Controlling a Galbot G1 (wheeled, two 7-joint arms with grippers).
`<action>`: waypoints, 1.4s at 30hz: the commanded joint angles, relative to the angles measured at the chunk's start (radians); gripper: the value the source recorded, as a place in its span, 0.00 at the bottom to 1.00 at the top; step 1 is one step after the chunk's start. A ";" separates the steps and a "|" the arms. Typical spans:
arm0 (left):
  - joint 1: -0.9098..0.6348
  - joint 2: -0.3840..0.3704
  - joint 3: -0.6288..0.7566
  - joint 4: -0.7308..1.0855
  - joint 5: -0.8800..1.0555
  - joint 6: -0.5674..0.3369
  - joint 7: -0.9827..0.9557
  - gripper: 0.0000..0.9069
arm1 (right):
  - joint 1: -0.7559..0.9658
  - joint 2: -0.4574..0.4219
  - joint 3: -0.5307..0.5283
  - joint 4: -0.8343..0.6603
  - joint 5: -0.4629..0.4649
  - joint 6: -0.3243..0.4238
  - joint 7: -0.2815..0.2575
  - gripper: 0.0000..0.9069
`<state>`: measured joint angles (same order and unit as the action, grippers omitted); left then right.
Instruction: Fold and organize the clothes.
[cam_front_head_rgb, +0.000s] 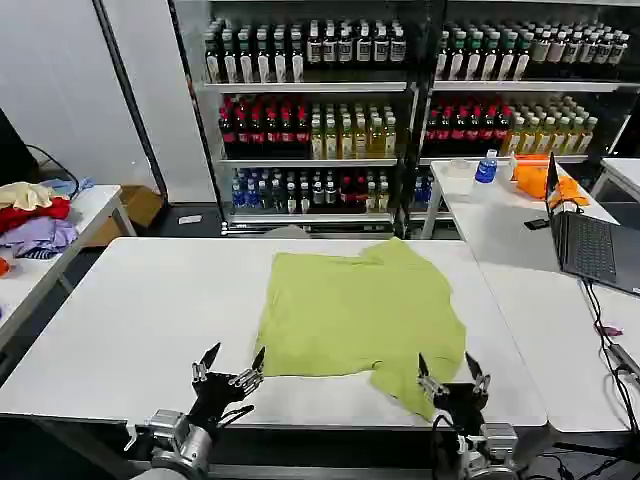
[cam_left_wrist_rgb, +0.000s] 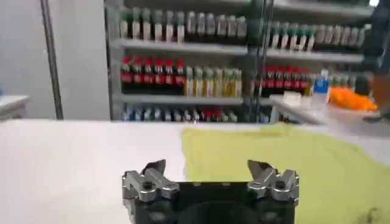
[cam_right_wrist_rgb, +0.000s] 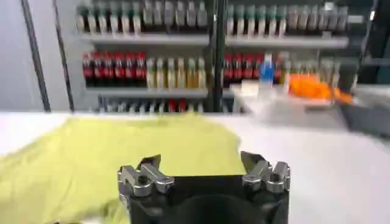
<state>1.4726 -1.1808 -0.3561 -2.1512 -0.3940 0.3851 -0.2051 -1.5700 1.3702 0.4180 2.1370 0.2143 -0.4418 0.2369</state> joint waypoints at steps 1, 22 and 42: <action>-0.108 0.029 0.056 0.139 -0.053 0.152 -0.026 1.00 | 0.001 0.007 -0.034 -0.035 0.028 -0.092 0.030 1.00; -0.198 0.033 0.136 0.237 -0.037 0.185 -0.051 0.02 | -0.011 0.029 -0.074 -0.035 -0.001 -0.097 0.023 0.00; -0.116 0.051 0.100 0.131 -0.086 0.147 -0.031 0.02 | -0.067 0.023 -0.026 0.072 -0.006 -0.085 0.014 0.00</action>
<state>1.3170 -1.1368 -0.2428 -1.9556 -0.4587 0.5443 -0.2391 -1.6305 1.3896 0.3872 2.1717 0.2114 -0.5299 0.2482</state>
